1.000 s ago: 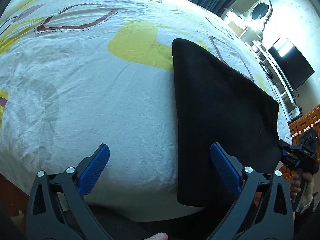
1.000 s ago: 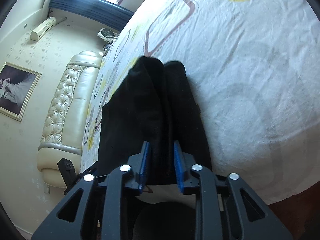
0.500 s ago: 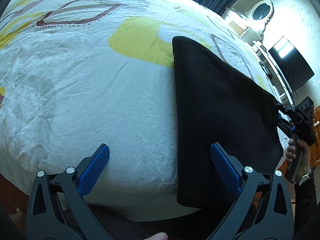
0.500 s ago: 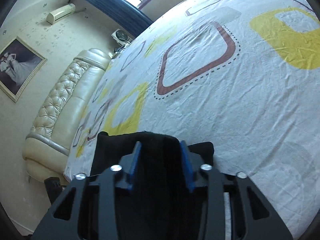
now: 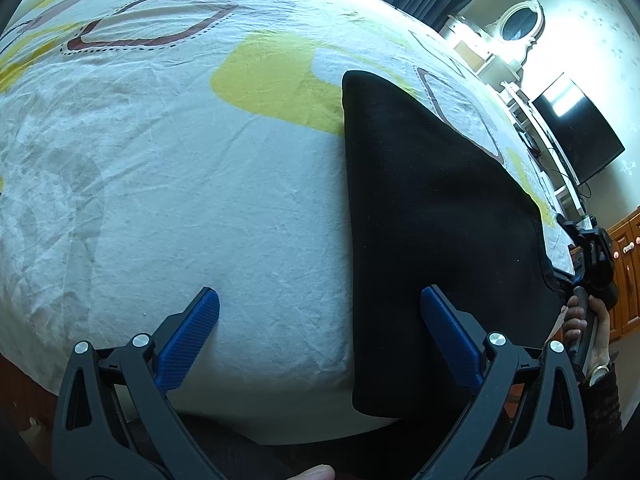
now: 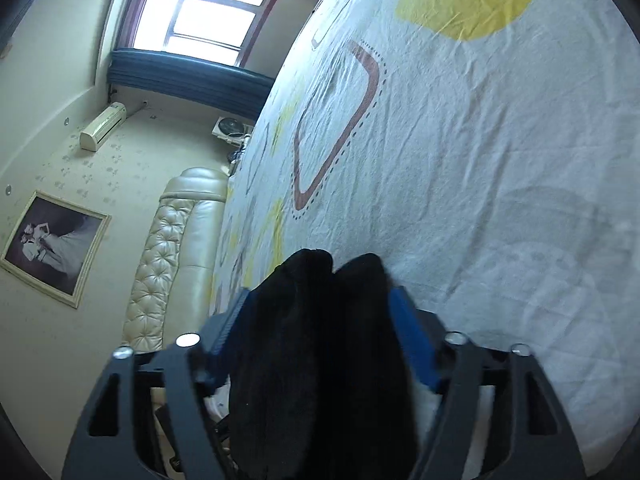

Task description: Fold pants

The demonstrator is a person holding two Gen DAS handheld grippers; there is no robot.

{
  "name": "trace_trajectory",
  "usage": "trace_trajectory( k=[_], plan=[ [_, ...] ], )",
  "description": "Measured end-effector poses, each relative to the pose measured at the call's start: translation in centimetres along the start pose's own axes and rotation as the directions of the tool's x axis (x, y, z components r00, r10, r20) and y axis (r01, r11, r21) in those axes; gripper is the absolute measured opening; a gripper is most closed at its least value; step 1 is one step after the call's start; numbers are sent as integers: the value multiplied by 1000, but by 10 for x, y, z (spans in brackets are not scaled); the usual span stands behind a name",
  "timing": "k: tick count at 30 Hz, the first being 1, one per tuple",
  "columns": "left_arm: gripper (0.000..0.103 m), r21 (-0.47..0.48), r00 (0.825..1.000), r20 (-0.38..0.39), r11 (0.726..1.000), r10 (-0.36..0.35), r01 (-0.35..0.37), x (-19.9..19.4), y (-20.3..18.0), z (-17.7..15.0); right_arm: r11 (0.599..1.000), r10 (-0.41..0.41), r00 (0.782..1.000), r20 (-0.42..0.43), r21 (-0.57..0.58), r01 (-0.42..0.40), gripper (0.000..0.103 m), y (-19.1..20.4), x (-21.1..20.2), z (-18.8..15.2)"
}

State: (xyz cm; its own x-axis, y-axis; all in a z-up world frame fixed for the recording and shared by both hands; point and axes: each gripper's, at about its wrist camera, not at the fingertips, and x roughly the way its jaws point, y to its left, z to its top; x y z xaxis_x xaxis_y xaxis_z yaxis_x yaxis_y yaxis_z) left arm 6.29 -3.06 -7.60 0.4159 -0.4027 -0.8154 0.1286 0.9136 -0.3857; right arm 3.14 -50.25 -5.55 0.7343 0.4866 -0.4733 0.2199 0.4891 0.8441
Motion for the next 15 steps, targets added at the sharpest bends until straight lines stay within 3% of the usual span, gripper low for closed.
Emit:
trace_trajectory(
  k=[4,11,15],
  plan=[
    [101,-2,1000,-3,1000,-16,16,3,3,0,986,-161,986,38,-28,162,85,0,-21,-17],
    [101,20,998,47,999,-44,43,5,7,-6,990,-137,991,-9,-25,137,85,-3,-31,-44],
    [101,14,998,44,999,-49,48,0,6,-7,997,-81,995,-62,1,82,85,-6,-29,-58]
  ],
)
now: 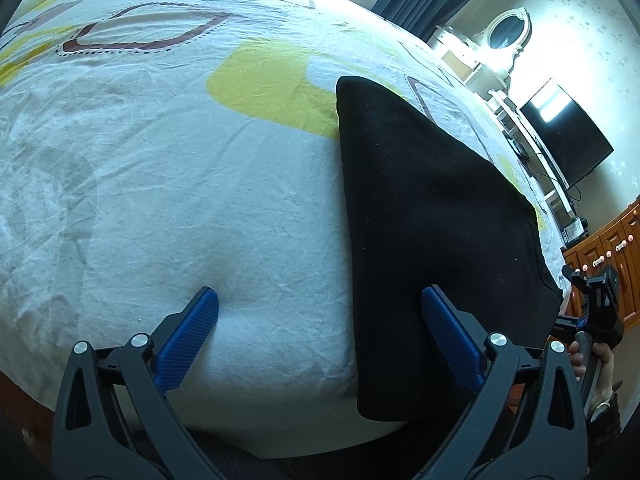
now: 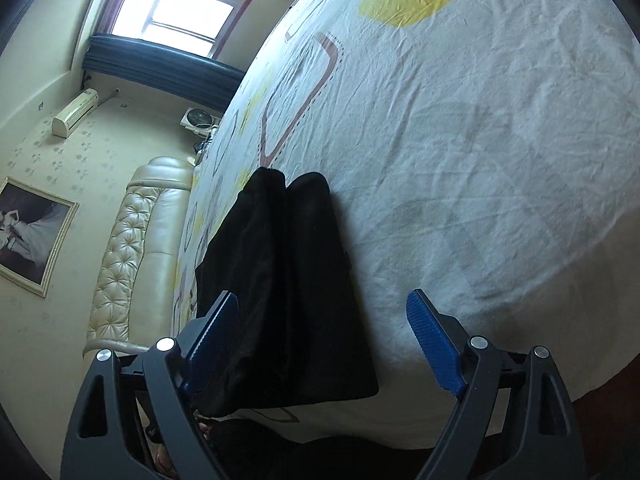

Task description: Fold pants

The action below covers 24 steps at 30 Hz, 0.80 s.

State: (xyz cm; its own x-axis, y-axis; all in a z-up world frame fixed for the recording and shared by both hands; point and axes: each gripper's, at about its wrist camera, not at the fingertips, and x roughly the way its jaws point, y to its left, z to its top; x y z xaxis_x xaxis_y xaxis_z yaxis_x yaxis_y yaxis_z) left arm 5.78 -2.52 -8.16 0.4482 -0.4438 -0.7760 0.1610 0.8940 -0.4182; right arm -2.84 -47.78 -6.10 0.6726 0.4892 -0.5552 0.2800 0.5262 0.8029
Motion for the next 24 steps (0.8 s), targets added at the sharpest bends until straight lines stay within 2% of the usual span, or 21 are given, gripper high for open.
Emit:
trace_trajectory(
  k=[3,5,7,9,11,15,18,20,22,24],
  plan=[
    [101,-111,998,-17,992,-63,61,-7,10,1,999,36,999,-35,7,-36,85,3,5,-10],
    [101,-212,991,-8,969,-132,127,-11,20,-1,998,57,997,-55,18,-56,85,4,10,-15],
    [101,-273,983,-14,947,-182,171,-12,23,-4,998,66,996,-66,18,-65,86,5,13,-17],
    [101,-273,972,-28,937,-234,218,-10,19,-6,997,82,993,-83,12,-81,87,9,18,-19],
    [101,-241,964,-43,939,-261,243,-8,10,-8,997,79,993,-86,-4,-79,88,13,19,-18],
    [101,-171,969,-62,959,-238,224,2,-1,-13,994,105,990,-90,14,-104,88,7,20,-17],
    [101,-167,972,-46,961,-229,219,3,-6,-11,990,132,988,-84,51,-128,87,-1,20,-16],
    [101,-187,956,-38,942,-291,279,6,-12,-9,990,138,987,-82,56,-133,88,-2,21,-16],
    [101,-214,920,-64,905,-387,367,13,-18,-10,991,133,987,-86,39,-130,88,-1,21,-17],
    [101,-212,924,-78,912,-373,351,19,-24,-11,992,130,986,-104,17,-129,88,4,23,-18]
  ],
)
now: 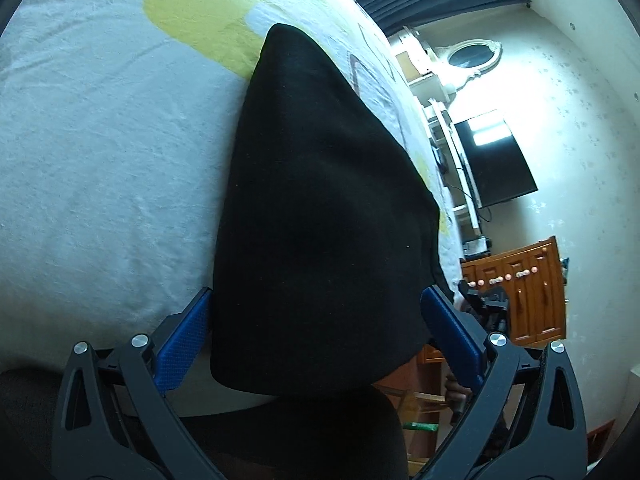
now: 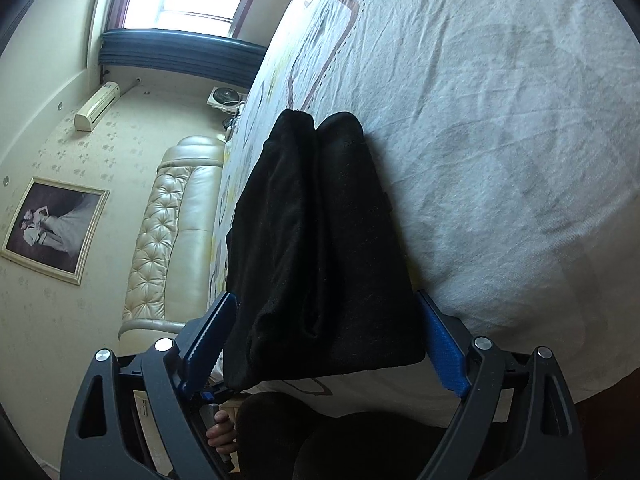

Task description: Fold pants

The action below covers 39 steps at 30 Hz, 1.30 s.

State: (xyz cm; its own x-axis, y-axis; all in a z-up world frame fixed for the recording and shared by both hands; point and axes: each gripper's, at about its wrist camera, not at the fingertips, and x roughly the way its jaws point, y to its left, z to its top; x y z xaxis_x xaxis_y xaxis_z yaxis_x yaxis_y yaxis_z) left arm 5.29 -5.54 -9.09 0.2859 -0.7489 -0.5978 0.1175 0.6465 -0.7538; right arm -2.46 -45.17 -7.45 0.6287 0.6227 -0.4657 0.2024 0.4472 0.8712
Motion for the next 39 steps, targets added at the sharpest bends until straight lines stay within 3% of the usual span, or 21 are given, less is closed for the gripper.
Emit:
trace_trajectory(
  k=[6,10,13,16,18,20,22,23,25,32,39],
  plan=[
    [101,-87,998,7,995,-55,55,7,13,5,999,-8,999,-46,-38,6,88,9,7,1],
    [101,-145,993,-7,983,-117,115,7,16,10,988,-87,991,-103,-138,72,86,15,12,2],
    [101,-118,994,-29,987,-109,105,12,16,8,995,-58,995,-87,-81,51,86,6,9,3],
    [100,-47,998,-26,998,-53,52,16,4,3,1000,-14,998,-55,-21,13,90,0,10,2],
    [84,64,999,-30,997,45,-43,18,-8,0,999,-27,998,-64,-48,24,90,4,12,2],
    [79,141,994,-20,985,108,-104,20,-17,-3,991,-75,994,-82,-116,66,83,11,14,0],
    [76,123,994,-20,987,109,-106,20,-15,-2,985,-112,991,-77,-139,101,74,14,14,-1],
    [74,116,993,-21,987,114,-111,20,-15,-1,985,-124,990,-72,-134,113,59,12,12,-1],
    [67,127,991,-16,984,130,-127,19,-18,-2,987,-121,990,-75,-114,112,53,5,8,0],
    [49,189,981,27,963,193,-194,13,-34,-4,986,-124,990,-67,-118,116,52,7,9,-2],
    [44,193,973,52,954,225,-231,10,-34,-7,986,-123,991,-60,-119,115,53,8,10,-2]
  ],
)
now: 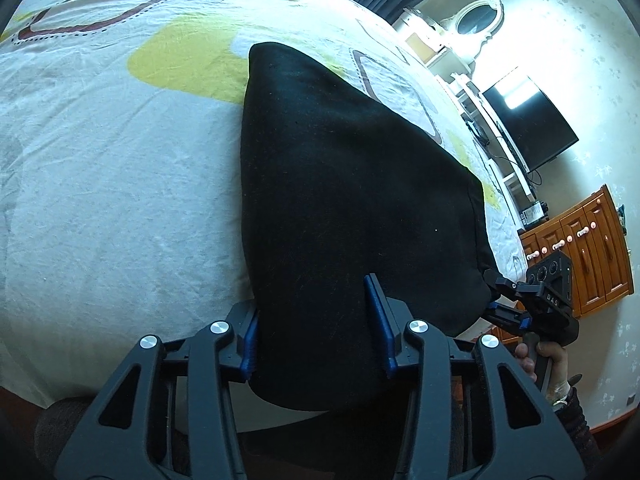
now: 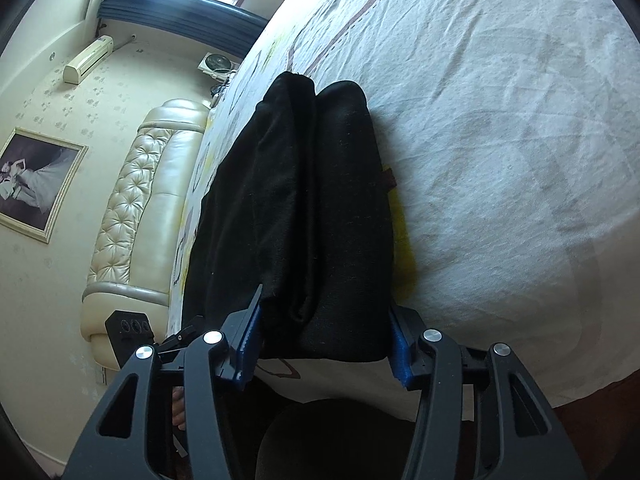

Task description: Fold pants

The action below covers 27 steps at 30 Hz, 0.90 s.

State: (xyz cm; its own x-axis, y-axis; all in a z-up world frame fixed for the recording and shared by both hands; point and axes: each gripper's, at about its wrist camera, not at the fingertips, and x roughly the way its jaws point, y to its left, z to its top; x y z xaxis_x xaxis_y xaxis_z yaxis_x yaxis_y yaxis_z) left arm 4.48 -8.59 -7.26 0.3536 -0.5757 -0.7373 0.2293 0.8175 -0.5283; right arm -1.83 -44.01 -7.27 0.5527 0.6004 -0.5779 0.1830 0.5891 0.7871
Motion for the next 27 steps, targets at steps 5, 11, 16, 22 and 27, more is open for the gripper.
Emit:
trace_trajectory(
  k=[5,11,16,22,27],
  plan=[
    [43,-19,1000,9,1000,20,-20,-5,7,-1,1000,4,1000,-8,-7,-4,53,6,7,-1],
    [43,-38,999,14,998,45,-45,-16,16,-2,1000,12,1000,-27,-19,-13,52,13,18,0],
    [43,-50,998,16,997,66,-65,-27,26,-4,999,20,998,-55,-35,-22,52,21,30,3],
    [43,-86,996,23,992,89,-87,-42,43,-5,998,29,995,-96,-58,-35,52,34,48,4],
    [43,-104,992,32,988,118,-114,-55,54,-8,995,37,990,-137,-83,-49,52,47,64,1]
  ],
)
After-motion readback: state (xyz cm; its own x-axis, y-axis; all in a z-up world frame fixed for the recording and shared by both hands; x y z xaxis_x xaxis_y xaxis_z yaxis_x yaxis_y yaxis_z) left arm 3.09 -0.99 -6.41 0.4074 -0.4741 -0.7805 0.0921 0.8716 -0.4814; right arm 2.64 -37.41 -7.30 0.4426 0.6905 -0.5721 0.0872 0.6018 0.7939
